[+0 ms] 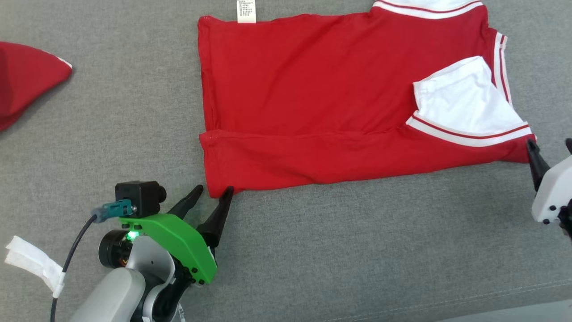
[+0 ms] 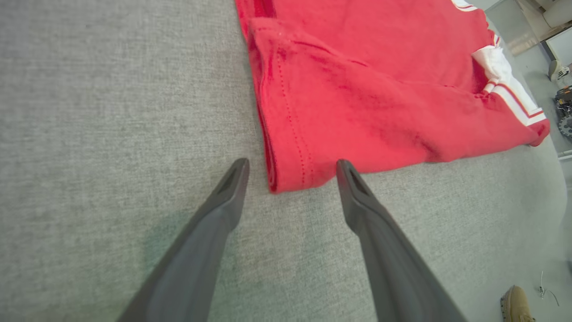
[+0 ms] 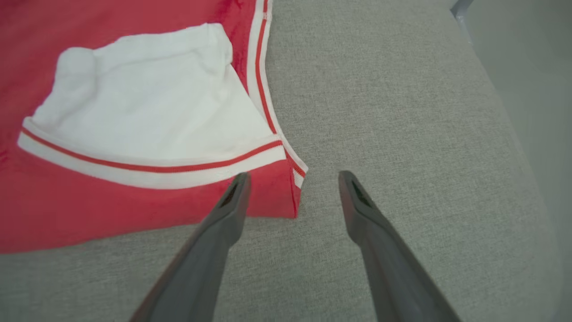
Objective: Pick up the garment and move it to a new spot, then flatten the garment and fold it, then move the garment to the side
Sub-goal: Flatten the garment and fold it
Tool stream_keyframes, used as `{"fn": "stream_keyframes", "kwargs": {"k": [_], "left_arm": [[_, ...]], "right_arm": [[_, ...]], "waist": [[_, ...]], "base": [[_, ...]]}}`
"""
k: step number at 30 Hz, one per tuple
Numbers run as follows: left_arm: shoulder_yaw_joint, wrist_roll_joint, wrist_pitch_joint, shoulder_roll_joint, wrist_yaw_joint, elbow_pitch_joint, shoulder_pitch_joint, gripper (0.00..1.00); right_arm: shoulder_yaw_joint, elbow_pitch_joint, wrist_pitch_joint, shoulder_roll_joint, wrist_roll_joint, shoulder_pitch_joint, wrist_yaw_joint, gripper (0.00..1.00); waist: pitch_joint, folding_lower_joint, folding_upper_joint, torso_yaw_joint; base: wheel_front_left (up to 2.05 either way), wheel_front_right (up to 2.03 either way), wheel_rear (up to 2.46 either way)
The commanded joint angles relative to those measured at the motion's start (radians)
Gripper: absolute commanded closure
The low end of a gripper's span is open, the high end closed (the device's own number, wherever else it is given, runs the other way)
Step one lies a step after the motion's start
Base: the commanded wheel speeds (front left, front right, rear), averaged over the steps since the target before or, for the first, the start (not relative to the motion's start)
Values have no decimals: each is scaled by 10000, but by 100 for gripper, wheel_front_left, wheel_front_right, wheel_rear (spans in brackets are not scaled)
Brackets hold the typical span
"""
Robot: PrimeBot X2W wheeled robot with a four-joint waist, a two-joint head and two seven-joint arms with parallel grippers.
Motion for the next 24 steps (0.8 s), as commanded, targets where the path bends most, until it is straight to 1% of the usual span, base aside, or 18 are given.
{"fn": "stream_keyframes", "kwargs": {"k": [1, 3, 6, 11, 12, 13, 16, 18, 22, 24], "left_arm": [[-14, 111, 56, 105, 51, 89, -169, 0], [-31, 180, 96, 131, 33, 232, -330, 0], [-67, -1, 235, 26, -83, 425, -440, 0], [-327, -13, 461, -73, -328, 985, -703, 0], [-397, -29, 510, -118, -416, 1079, -740, 82], [-527, -83, 607, -158, -579, 1147, -737, 100], [-684, -200, 680, -160, -851, 1133, -607, 100], [-632, -292, 677, 27, -918, 993, -397, 100], [-522, -587, 912, 584, -906, -12, 264, 100], [-547, -944, 1203, 909, -885, -733, 865, 100]], "right_arm": [[-83, 145, 85, -112, -185, 60, -14, 0], [-156, 409, 236, -146, -253, -68, -14, 0], [-89, 818, 421, -168, -238, -281, -14, 0], [107, 1620, 594, 93, -31, -637, -6, 0], [163, 1756, 567, 129, 26, -710, -6, 43], [237, 1899, 500, 151, 134, -768, -5, 100], [78, 2121, 302, 51, 554, -909, -8, 100], [-22, 2265, 370, -159, 897, -757, -19, 100], [9, 2013, 1024, -909, 1670, -183, -19, 100], [59, 1776, 1604, -1441, 2139, 241, -19, 100]], "waist": [[308, 1, 0, 153], [499, 1, 0, 195], [741, 1, 0, 250], [941, 1, 0, 264], [931, 1, 0, 265], [875, 1, 0, 268], [581, 1, 0, 273], [227, 1, 0, 277], [-346, 1, 0, 313], [-564, 1, 0, 350]], "base": [[0, 0, 0], [0, 0, 0], [0, 0, 0], [0, 0, 0], [0, 0, 0], [0, 0, 0], [0, 0, 0], [0, 0, 0], [0, 0, 0], [0, 0, 0]]}}
